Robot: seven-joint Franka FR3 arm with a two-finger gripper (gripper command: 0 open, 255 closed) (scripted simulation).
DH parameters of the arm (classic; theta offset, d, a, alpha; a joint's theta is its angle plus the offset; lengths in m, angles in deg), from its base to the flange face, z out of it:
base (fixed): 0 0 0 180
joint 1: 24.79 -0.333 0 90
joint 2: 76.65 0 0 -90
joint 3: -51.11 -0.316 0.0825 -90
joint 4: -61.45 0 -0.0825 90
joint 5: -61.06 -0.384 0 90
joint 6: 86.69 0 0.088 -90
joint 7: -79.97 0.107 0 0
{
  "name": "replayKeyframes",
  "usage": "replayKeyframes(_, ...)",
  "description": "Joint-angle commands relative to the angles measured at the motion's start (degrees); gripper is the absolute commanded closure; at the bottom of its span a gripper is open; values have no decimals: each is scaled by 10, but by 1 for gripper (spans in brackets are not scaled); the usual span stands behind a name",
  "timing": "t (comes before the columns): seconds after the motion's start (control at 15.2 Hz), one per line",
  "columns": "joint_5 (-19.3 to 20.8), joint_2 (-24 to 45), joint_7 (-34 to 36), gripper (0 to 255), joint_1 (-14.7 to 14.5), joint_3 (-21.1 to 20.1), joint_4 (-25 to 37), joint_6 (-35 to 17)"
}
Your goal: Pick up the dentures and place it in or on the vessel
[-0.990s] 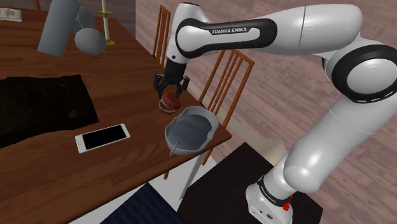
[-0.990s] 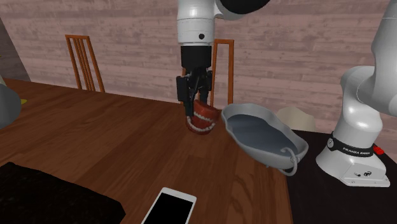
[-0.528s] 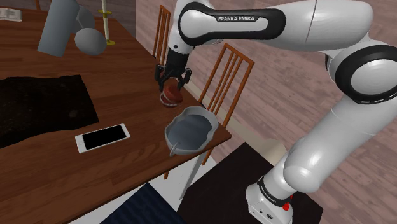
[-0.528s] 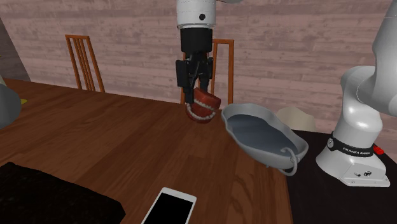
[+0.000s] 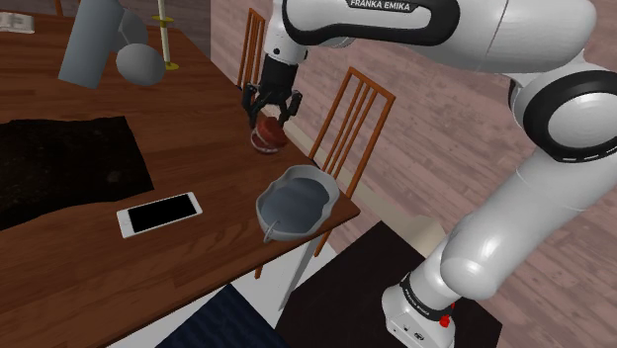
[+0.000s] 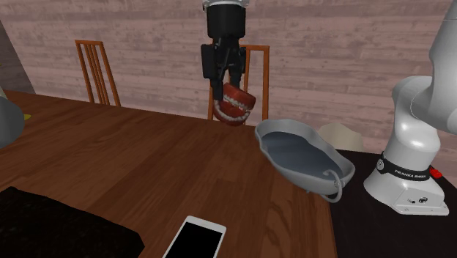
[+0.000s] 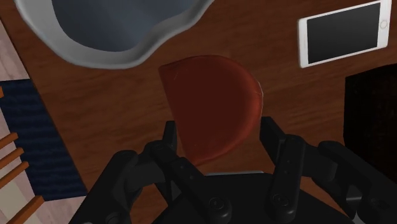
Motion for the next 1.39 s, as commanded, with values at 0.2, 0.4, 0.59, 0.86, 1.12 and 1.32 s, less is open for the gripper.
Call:
replayKeyframes(0.2, 1, 2, 5, 255, 0, 0, 41, 39)
replayKeyframes(0.4, 2, 4, 7, 255, 0, 0, 64, 60)
replayKeyframes(0.59, -15, -66, 6, 255, -1, -1, -8, 56)
replayKeyframes(0.86, -37, -156, 6, 255, -7, 0, -89, 62)
replayKeyframes(1.12, -57, -243, 10, 255, -17, 1, -157, 80)
replayKeyframes(1.32, -60, -257, 9, 255, -20, 0, -182, 68)
